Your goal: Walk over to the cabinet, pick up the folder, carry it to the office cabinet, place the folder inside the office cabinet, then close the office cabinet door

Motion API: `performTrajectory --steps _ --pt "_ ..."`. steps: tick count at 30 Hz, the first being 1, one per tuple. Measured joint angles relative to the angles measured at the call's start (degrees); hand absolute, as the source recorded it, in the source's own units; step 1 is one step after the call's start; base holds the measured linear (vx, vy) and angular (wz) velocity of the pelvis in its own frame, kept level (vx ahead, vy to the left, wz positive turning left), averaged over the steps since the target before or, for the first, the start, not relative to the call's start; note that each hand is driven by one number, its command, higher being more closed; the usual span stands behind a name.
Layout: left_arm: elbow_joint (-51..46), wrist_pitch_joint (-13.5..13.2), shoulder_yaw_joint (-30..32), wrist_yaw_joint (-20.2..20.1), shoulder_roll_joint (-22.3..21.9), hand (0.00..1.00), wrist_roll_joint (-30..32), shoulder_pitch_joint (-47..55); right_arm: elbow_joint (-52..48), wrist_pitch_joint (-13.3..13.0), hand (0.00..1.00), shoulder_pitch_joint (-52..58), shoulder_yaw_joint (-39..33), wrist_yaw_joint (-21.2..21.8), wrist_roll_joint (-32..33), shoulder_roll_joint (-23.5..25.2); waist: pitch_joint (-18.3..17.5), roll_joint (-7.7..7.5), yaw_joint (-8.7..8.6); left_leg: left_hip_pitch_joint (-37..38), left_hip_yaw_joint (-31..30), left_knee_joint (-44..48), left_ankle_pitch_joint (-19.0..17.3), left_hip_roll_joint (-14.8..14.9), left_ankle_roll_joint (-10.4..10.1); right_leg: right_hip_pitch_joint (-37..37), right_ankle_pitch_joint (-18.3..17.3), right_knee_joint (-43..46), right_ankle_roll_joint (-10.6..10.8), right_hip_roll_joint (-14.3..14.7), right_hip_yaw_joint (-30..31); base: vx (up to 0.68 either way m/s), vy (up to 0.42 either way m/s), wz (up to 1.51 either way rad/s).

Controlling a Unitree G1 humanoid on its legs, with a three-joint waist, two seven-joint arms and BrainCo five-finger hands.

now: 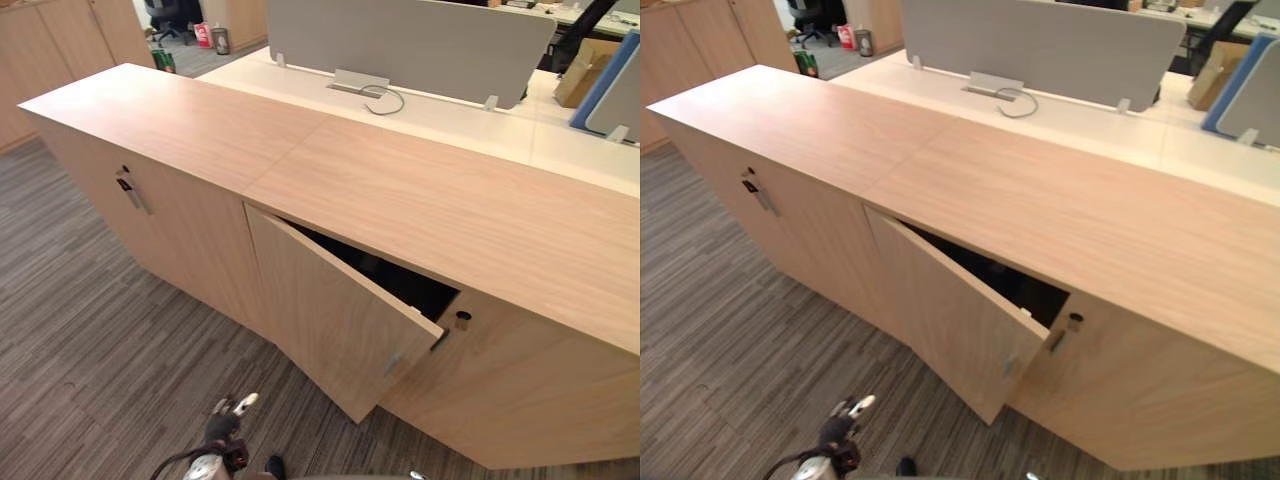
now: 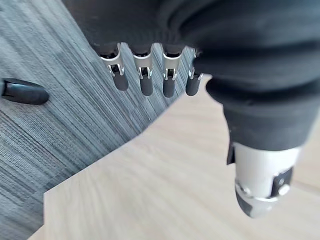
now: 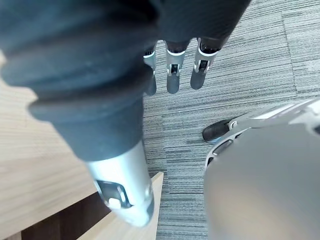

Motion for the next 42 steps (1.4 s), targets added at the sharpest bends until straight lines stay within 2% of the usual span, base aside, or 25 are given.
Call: performTrajectory --steps 2,6,10,11,16,20,24,28,31,34,42 --pt "2.8 -0.7 8.9 1.4 -1.4 0.00 -3.3 0.3 -0.6 -0.3 0.00 -0.2 0.7 -0.2 0.9 0.0 0.4 0.55 0.36 -2.3 -4.2 7.0 -2.4 1.3 -0.8 0.5 0.2 0.3 -0.2 1.0 1.7 -0.06 0.043 -0.40" --pt "6.6 -1.2 20.9 2.2 -3.9 0.00 -7.8 0.3 -2.2 -0.6 0.00 -0.4 5.2 -0.4 2.1 -0.5 0.7 1.00 1.39 -2.5 -11.7 6.8 -4.2 0.5 -2.8 -1.9 0.2 1.7 -0.5 1.6 4.6 -0.10 0.068 -0.26" --pt "8.0 -0.9 25.6 2.1 -7.6 0.00 -2.9 3.4 -2.7 -0.8 0.00 -1.0 5.6 -0.1 2.5 1.1 0.6 1.05 2.26 0.8 -8.9 3.1 -5.0 -0.3 -1.9 -1.8 0.2 1.6 -0.6 -0.1 5.9 -0.09 0.101 -0.42" --pt "9.6 -0.5 26.1 2.0 -8.2 0.00 -0.2 4.2 -3.3 -1.2 0.00 -0.6 7.9 0.0 2.4 1.2 0.2 1.06 2.25 2.3 -8.2 1.2 -5.0 -1.1 -1.9 -1.6 0.2 1.3 -0.6 -1.2 5.9 -0.02 0.075 -0.32" --pt "11.8 -0.3 26.2 2.0 -8.3 0.00 1.5 4.8 -3.9 -1.9 0.00 0.9 8.9 0.0 4.4 1.3 -2.5 0.78 2.18 6.3 -7.9 -9.2 -1.7 -3.4 -2.1 -2.2 0.3 -0.2 -0.8 -3.1 5.7 0.03 0.000 -0.07" --pt "11.9 -0.5 23.2 1.6 -7.7 0.00 3.8 5.5 -3.9 -2.0 0.00 1.9 8.9 -0.1 5.3 1.3 -4.2 0.51 2.34 9.5 -8.0 -13.9 2.3 -2.9 -2.1 -1.6 1.2 -0.3 0.2 -2.3 5.7 0.14 -0.078 -0.07" --pt "12.3 -0.6 12.3 0.9 -3.0 0.00 9.8 4.9 -3.8 -2.2 0.00 2.3 9.0 -0.1 7.2 1.2 -4.9 0.48 2.31 10.7 -7.4 -15.1 2.5 -1.4 -2.0 -1.2 1.4 -1.0 0.4 -0.8 5.8 0.18 -0.081 -0.14" --pt "12.4 -0.8 6.6 0.8 -1.3 0.00 13.5 1.9 -3.1 -2.3 0.00 2.1 9.0 -0.1 8.7 1.1 -4.9 0.44 2.24 13.5 -6.4 -16.2 2.2 -0.9 -2.5 0.5 1.5 -1.4 0.4 -0.4 5.8 0.08 -0.015 -0.19" --pt "12.2 -1.1 -0.3 0.2 -1.4 0.00 18.8 -0.7 -2.6 -2.3 0.00 1.5 8.9 -0.1 8.6 1.0 -4.8 0.50 1.42 13.8 -6.4 -16.8 2.2 -1.3 -2.4 0.4 1.6 -1.7 0.3 -0.8 6.0 0.00 0.039 -0.07" --pt "12.1 -1.3 -2.6 0.3 -1.0 0.00 22.7 -1.1 -2.1 -2.2 0.00 1.3 8.5 -0.2 8.5 0.8 -4.4 0.45 0.94 14.1 -6.1 -16.8 2.1 -1.7 -2.4 0.4 2.0 -1.8 0.3 -1.1 6.4 -0.06 0.056 -0.12" --pt "12.0 -1.5 -4.3 0.3 -0.6 0.00 23.4 -1.1 -2.1 -1.9 0.00 0.4 8.5 -0.8 6.1 0.7 -3.5 0.60 0.88 14.3 -5.5 -17.7 2.5 -2.3 -2.1 -1.2 3.2 -2.1 0.5 -1.3 8.9 -0.08 0.035 -0.15"
